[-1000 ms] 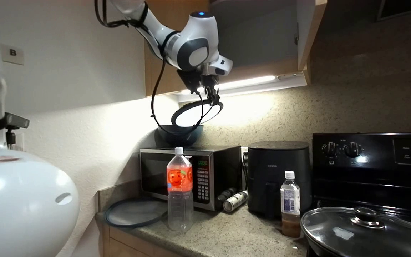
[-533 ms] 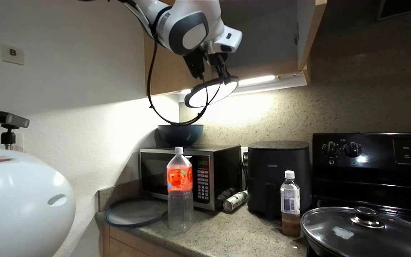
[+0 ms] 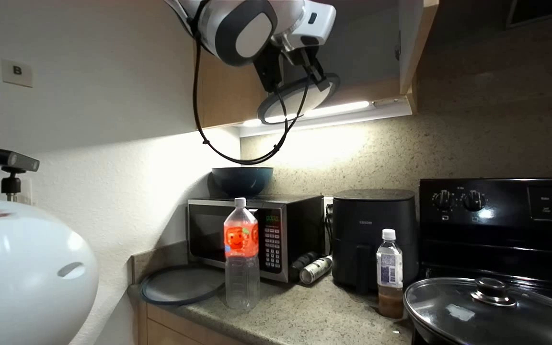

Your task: Remove the lid from the microwave and put it in the top shelf of the cabinet

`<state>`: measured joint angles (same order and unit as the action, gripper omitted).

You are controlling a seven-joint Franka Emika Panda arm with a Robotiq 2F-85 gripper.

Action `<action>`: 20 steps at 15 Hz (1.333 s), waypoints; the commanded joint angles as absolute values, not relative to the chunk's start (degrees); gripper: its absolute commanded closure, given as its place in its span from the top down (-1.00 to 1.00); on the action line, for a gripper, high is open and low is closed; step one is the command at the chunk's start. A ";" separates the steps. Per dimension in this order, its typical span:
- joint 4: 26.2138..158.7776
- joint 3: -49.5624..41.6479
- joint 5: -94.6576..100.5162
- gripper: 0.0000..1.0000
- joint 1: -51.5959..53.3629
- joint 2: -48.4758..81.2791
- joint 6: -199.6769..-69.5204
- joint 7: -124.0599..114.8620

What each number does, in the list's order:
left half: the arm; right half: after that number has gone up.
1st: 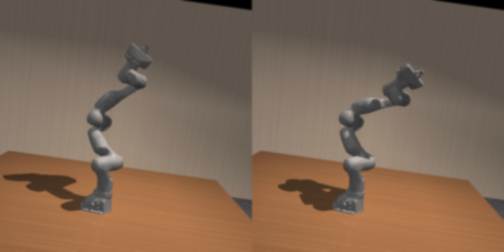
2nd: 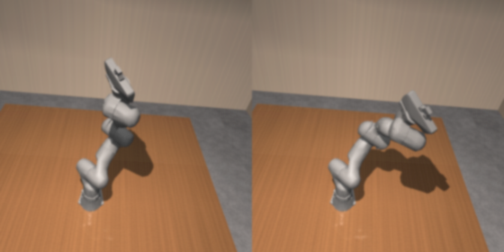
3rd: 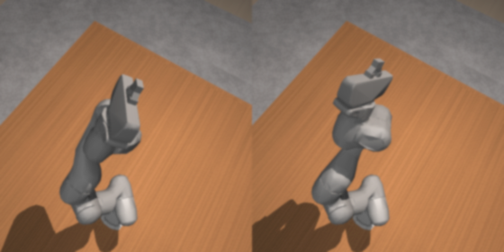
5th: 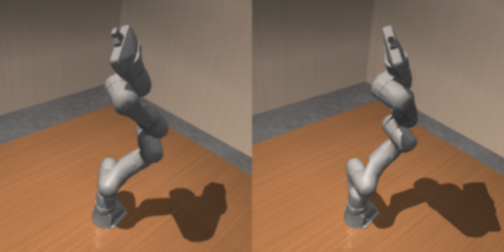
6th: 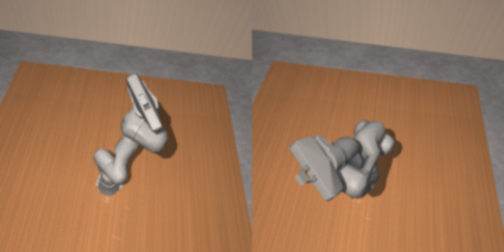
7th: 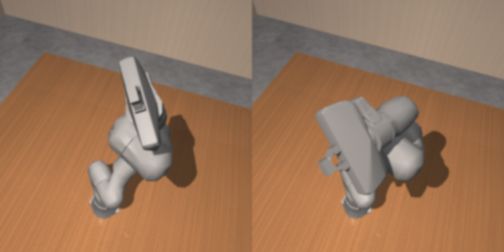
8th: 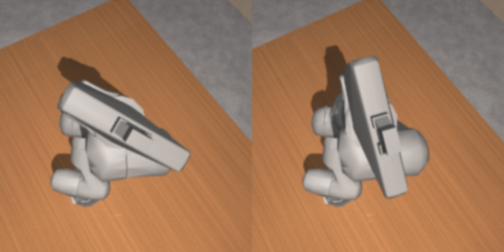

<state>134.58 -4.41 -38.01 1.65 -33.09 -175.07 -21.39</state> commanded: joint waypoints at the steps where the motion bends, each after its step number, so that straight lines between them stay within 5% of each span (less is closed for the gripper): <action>1: 139.75 -2.36 -39.46 -0.85 -0.58 -40.41 -180.75 -24.53; 20: 122.47 -0.46 -38.65 -0.85 3.31 -28.15 -179.22 -28.57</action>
<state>122.64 -1.04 -38.07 3.99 -28.19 -179.47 -28.89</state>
